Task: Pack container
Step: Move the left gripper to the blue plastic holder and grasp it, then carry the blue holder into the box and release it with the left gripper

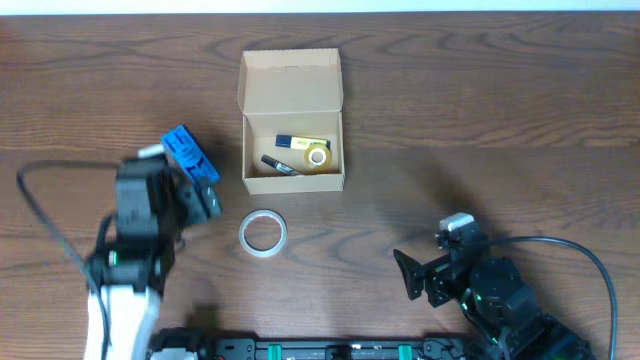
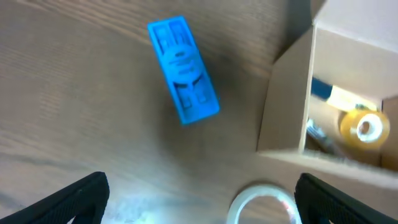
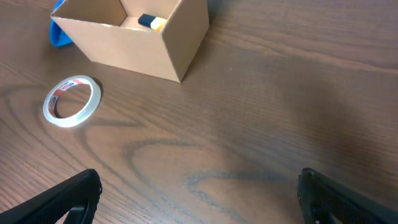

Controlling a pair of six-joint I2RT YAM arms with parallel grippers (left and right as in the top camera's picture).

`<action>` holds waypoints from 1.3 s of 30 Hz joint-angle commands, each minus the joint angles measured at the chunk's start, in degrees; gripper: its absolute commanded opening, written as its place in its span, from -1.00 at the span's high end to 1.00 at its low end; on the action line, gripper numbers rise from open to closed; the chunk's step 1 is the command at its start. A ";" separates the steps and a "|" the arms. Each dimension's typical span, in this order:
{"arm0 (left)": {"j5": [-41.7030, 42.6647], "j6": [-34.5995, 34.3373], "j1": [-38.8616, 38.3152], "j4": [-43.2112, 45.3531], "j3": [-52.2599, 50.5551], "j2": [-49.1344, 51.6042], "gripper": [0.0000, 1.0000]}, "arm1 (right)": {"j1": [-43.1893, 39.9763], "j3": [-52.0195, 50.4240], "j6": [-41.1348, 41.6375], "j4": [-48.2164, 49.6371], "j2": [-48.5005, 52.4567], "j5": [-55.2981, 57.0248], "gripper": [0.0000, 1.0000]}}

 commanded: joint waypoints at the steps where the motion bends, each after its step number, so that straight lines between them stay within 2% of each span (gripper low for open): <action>1: -1.01 -2.01 0.92 -0.26 7.67 8.83 -0.91 | -0.28 -0.22 0.96 -0.11 -0.31 0.28 -0.99; 6: 0.17 -1.99 3.74 -0.48 16.26 19.23 -0.91 | -0.28 -0.22 0.94 -0.11 -0.31 0.28 -0.99; 10: 1.31 -3.82 5.31 1.55 17.51 22.21 -0.91 | -0.28 -0.22 0.96 -0.11 -0.31 0.28 -0.98; 13: -4.76 -3.89 5.46 2.19 17.44 23.67 -0.91 | -0.28 -0.22 0.94 -0.11 -0.31 0.28 -0.99; 15: -5.25 -3.91 5.55 4.13 17.51 24.92 -0.91 | -0.28 -0.22 0.96 -0.11 -0.31 0.28 -0.99; 20: -2.64 -13.07 8.63 3.43 17.53 30.21 -0.91 | -0.28 -0.22 0.96 -0.11 -0.31 0.28 -0.99; 25: 7.98 -20.63 13.81 3.02 18.75 37.51 -0.91 | -0.28 -0.22 0.94 -0.11 -0.31 0.28 -0.99; 27: 11.52 -20.55 14.86 1.64 21.09 40.72 -0.92 | -0.28 -0.22 0.96 -0.11 -0.31 0.28 -0.99; 34: 11.67 -15.50 13.81 -8.81 35.06 50.93 -0.92 | -0.28 -0.22 0.94 -0.11 -0.31 0.28 -0.99; 39: 11.43 -14.34 12.74 -13.49 41.92 55.60 -0.92 | -0.28 -0.22 0.96 -0.11 -0.31 0.28 -0.98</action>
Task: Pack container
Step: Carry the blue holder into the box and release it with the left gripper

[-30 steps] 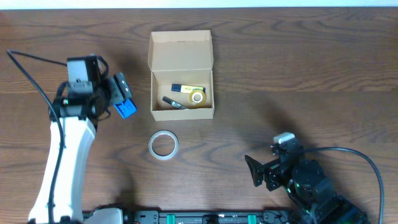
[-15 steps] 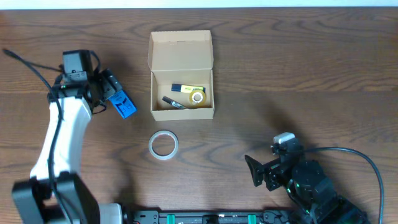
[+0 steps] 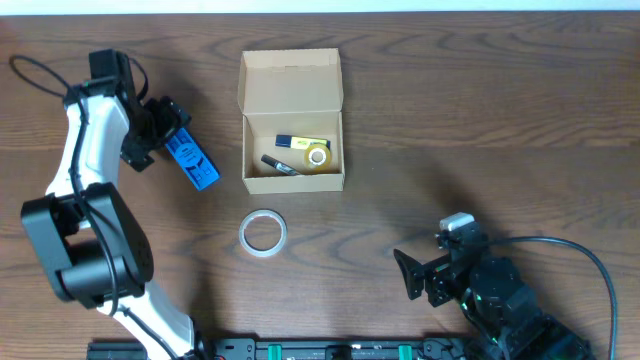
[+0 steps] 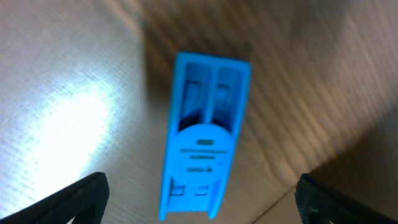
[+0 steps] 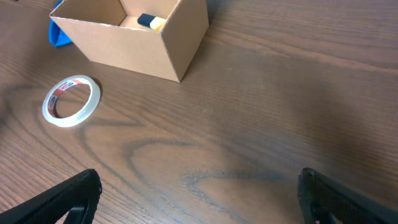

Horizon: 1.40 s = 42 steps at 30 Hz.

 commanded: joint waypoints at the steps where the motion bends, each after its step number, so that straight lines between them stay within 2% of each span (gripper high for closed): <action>1: 0.44 1.57 -0.85 -2.47 4.28 3.34 -0.92 | -0.26 -0.20 0.94 -0.11 -0.28 0.20 -0.98; 9: -1.36 1.55 -2.78 -7.28 7.87 9.35 -0.92 | -0.26 -0.20 0.96 -0.11 -0.28 0.20 -0.99; 20: -1.92 1.46 -3.45 -8.81 7.91 13.64 -0.92 | -0.26 -0.20 0.94 -0.13 -0.28 0.20 -0.98; 24: -1.95 1.05 -3.45 -8.66 7.91 15.02 -1.00 | -0.26 -0.20 0.94 -0.13 -0.28 0.20 -0.99; 29: -1.95 0.87 -3.45 -8.57 7.91 15.65 -0.48 | -0.26 -0.20 0.96 -0.11 -0.28 0.20 -0.98; 35: -1.97 0.66 -3.45 -8.39 7.91 15.65 -0.04 | -0.26 -0.20 0.96 -0.13 -0.28 0.20 -0.99; 40: -1.92 0.66 -3.45 -8.83 7.93 15.58 0.17 | -0.26 -0.20 0.94 -0.13 -0.28 0.20 -0.99; 42: -1.95 0.68 -3.45 -9.53 8.15 15.47 0.18 | -0.26 -0.20 0.96 -0.13 -0.28 0.20 -0.99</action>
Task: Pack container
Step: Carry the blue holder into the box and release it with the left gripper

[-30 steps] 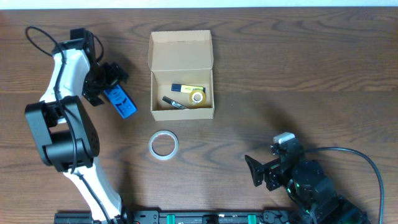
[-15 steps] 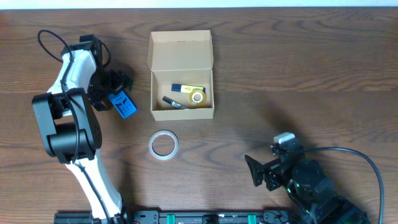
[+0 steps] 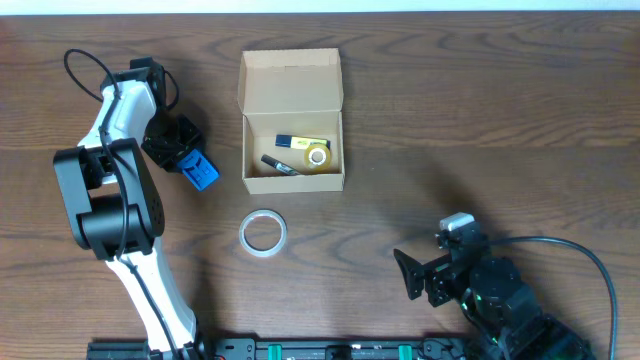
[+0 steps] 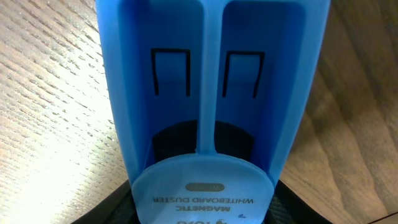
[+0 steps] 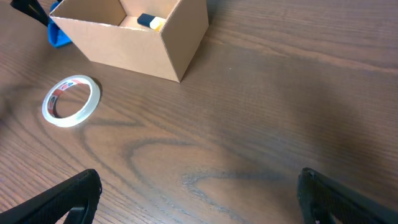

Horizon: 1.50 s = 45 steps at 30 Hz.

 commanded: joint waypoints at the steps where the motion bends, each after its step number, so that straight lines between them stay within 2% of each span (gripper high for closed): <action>1: -0.66 0.20 -0.04 -1.18 1.44 0.33 0.18 | -0.26 -0.20 0.94 -0.11 -0.28 0.20 -0.98; 8: -1.90 1.33 -0.11 -5.14 4.76 -2.62 0.21 | -0.26 -0.20 0.94 -0.11 -0.28 0.20 -0.99; 18: -5.55 9.22 -5.40 -10.86 9.66 -13.35 0.27 | -0.26 -0.20 0.96 -0.11 -0.28 0.20 -0.98; 23: -6.25 15.89 -11.89 -11.93 9.81 -18.71 0.31 | -0.26 -0.20 0.94 -0.09 -0.28 0.20 -0.99; 29: -7.21 24.06 -19.78 -12.13 9.81 -21.51 0.46 | -0.26 -0.20 0.94 -0.11 -0.28 0.20 -0.98; 39: -7.37 44.17 -31.69 -11.39 9.81 -21.44 0.55 | -0.26 -0.20 0.94 -0.11 -0.28 0.20 -0.98; 45: -7.78 47.80 -33.97 -8.04 9.81 -20.39 0.56 | -0.26 -0.20 0.94 -0.11 -0.28 0.20 -0.98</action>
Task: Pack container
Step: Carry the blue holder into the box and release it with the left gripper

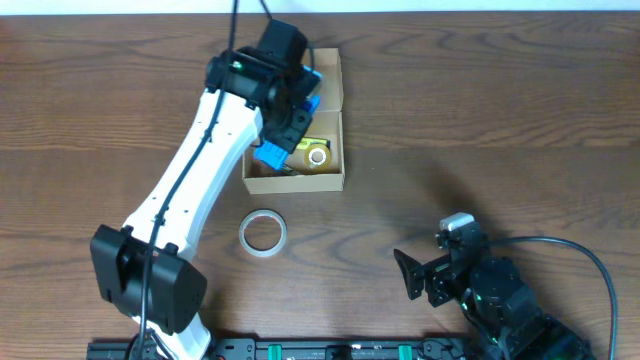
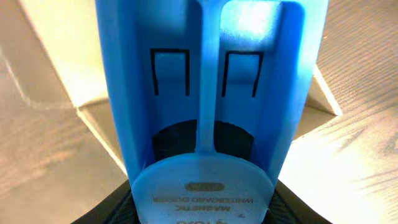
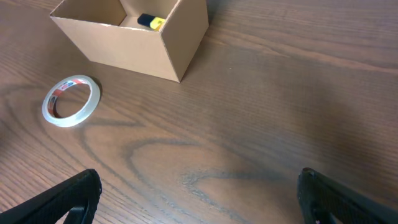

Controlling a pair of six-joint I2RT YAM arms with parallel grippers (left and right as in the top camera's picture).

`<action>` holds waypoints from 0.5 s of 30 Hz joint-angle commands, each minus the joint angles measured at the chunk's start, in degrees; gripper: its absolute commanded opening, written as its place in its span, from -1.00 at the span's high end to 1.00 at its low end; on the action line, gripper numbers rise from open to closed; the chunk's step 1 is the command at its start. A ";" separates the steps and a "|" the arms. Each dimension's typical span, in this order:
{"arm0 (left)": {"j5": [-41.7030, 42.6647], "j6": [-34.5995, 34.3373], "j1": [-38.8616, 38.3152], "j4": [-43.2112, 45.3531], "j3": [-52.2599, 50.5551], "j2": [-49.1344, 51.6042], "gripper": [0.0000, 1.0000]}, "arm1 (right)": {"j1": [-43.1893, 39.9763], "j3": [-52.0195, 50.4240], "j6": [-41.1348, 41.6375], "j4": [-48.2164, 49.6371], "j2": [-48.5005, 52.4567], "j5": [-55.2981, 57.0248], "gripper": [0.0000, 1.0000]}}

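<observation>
My left gripper [image 1: 290,125] is shut on a blue magnetic whiteboard duster [image 2: 205,93], which fills the left wrist view. It holds the duster [image 1: 270,157] over the left half of the open cardboard box [image 1: 335,75], partly covering the inside. The box holds a yellow and blue marker [image 1: 318,143] and a small yellowish tape roll [image 1: 318,156]. A clear tape roll [image 1: 263,233] lies on the table in front of the box. My right gripper [image 3: 199,205] stands open and empty at the front right, far from the box [image 3: 134,37].
The left arm [image 1: 200,170] stretches diagonally from the front left across to the box. The box lid flap [image 1: 330,60] stands open at the back. The wooden table [image 1: 480,120] runs wide to the right of the box, and the right arm [image 1: 490,295] sits at its front edge.
The left gripper was shut on the blue duster low at the table, left of the box. It now holds the duster up over the box. The right arm has not moved.
First the left gripper was open, short of the duster lying left of the box. Then it was open right over the duster, then shut on it there. Now the duster hangs over the box. The tape roll and right arm stayed put.
</observation>
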 commanded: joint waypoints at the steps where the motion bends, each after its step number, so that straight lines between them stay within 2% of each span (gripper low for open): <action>1: -1.27 4.52 -0.04 0.70 0.70 0.72 0.55 | -0.26 -0.20 0.96 -0.13 -0.28 0.20 -0.99; 15: -2.54 8.09 -1.16 1.01 0.70 11.72 0.55 | -0.26 -0.20 0.96 -0.13 -0.28 0.20 -0.98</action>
